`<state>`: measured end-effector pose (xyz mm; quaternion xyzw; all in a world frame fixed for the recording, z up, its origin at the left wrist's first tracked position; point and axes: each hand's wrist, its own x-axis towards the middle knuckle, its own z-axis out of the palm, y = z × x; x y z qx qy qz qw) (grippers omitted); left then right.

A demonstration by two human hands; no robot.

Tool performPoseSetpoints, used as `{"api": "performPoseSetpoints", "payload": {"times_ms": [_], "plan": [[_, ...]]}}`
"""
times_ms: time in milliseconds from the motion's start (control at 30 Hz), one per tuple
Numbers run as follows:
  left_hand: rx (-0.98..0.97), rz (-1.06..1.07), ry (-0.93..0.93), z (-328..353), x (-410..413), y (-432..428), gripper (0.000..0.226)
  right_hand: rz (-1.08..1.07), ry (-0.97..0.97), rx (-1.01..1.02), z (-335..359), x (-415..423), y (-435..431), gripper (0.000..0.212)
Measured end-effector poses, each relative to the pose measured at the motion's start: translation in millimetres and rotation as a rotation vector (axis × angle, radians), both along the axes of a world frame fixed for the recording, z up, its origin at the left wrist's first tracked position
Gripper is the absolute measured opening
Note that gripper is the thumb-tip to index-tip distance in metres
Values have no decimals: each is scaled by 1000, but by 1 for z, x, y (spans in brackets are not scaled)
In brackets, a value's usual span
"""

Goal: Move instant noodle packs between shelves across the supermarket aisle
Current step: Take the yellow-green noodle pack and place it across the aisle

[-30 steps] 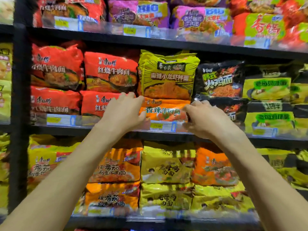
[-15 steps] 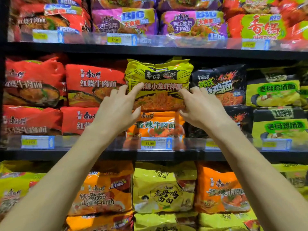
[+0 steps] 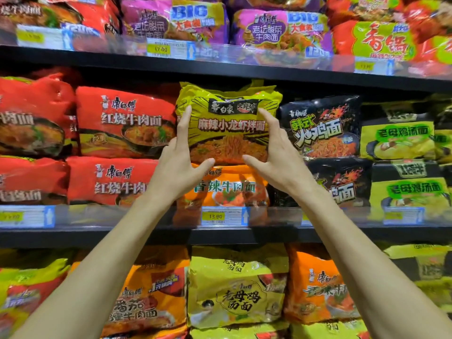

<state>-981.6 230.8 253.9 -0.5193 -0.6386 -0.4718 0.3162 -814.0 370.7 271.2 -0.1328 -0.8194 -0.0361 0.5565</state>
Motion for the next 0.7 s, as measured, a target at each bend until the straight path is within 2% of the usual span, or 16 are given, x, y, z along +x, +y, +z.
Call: {"api": "performPoseSetpoints", "payload": {"times_ms": [133,367,567,700], "plan": [[50,-99,6,-1,4,3,110,2,83,82,-4,-3,0,97],[178,-179,23,-9,23,-9,100,60,180,155,-14,13,0,90],[173,-193,-12,-15,26,-17,95,-120,52,213,-20,25,-2,88],[161,-198,4,-14,28,-18,96,203,81,23,-27,15,-7,101]]}}
